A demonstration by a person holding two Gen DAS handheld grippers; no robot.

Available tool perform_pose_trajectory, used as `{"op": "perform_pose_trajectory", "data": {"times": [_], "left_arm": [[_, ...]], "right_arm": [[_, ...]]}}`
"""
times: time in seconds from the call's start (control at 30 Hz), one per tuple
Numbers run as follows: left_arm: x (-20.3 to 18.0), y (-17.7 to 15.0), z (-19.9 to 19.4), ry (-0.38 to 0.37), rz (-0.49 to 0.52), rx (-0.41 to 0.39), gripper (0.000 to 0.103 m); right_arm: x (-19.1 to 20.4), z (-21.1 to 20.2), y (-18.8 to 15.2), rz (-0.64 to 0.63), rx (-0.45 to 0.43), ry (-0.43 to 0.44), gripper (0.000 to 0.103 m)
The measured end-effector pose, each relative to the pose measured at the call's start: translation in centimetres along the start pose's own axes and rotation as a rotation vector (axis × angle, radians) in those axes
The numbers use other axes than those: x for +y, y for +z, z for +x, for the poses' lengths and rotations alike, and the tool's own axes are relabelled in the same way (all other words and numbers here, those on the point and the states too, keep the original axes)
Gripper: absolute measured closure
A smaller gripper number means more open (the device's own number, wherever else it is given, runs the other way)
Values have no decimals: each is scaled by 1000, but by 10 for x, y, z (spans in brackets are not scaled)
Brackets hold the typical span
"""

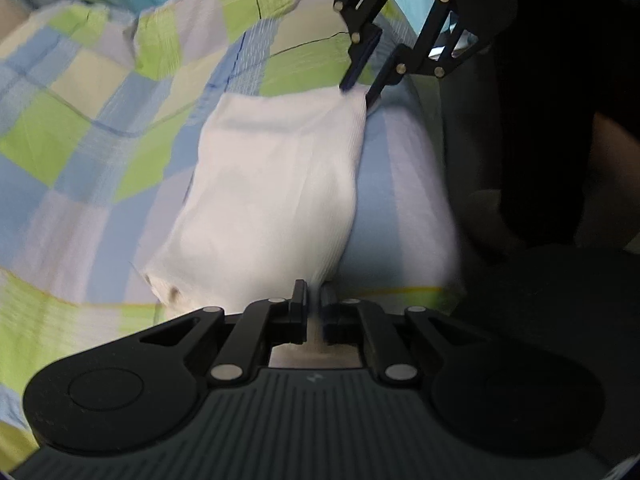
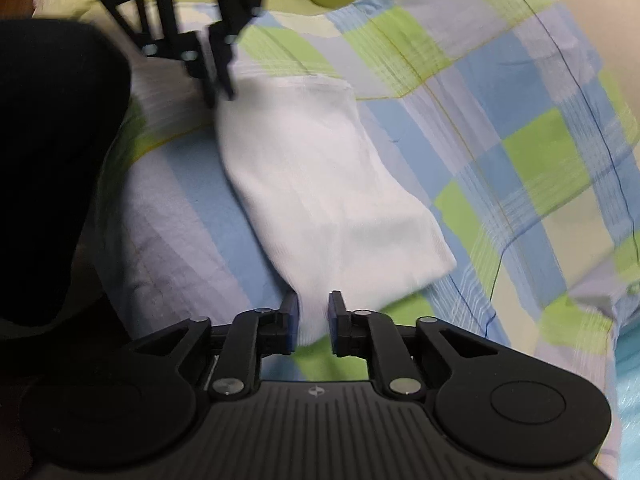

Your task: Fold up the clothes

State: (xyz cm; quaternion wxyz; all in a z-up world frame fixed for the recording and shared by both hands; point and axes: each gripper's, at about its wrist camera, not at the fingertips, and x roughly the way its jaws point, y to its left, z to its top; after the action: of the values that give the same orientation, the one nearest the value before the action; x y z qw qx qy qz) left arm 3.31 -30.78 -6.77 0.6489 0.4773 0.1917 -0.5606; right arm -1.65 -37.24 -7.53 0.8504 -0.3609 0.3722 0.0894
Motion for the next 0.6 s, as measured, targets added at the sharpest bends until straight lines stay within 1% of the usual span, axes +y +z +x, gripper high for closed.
{"op": "perform_pose_trajectory", "data": {"times": [0.07, 0.1, 0.17, 0.27, 0.37, 0.43, 0.5, 0.57, 0.6], "left_arm": [[10, -6, -10, -33, -71, -20, 94], [19, -10, -14, -35, -127, -40, 91], [37, -20, -23, -37, -242, -79, 89], [76, -25, -20, -24, -450, -131, 88], [102, -28, -9, 7, -640, -141, 87], [114, -26, 3, 1, -737, -142, 87], [122, -27, 15, -22, -835, -138, 86], [127, -28, 27, -27, -914, -124, 86], [129, -29, 32, -26, -938, -119, 86]], "right_arm": [[-9, -6, -5, 67, -6, -4, 75], [-17, -7, -7, 108, -10, -2, 74], [-31, -6, -13, 189, -14, 1, 70], [-48, -6, -23, 287, 9, -2, 70], [-64, -7, -30, 390, 8, 20, 70], [-73, -8, -34, 459, 3, 32, 70], [-84, -7, -34, 546, -19, 50, 64], [-96, -1, -33, 640, -51, 96, 47], [-102, 3, -32, 692, -67, 125, 46]]}}
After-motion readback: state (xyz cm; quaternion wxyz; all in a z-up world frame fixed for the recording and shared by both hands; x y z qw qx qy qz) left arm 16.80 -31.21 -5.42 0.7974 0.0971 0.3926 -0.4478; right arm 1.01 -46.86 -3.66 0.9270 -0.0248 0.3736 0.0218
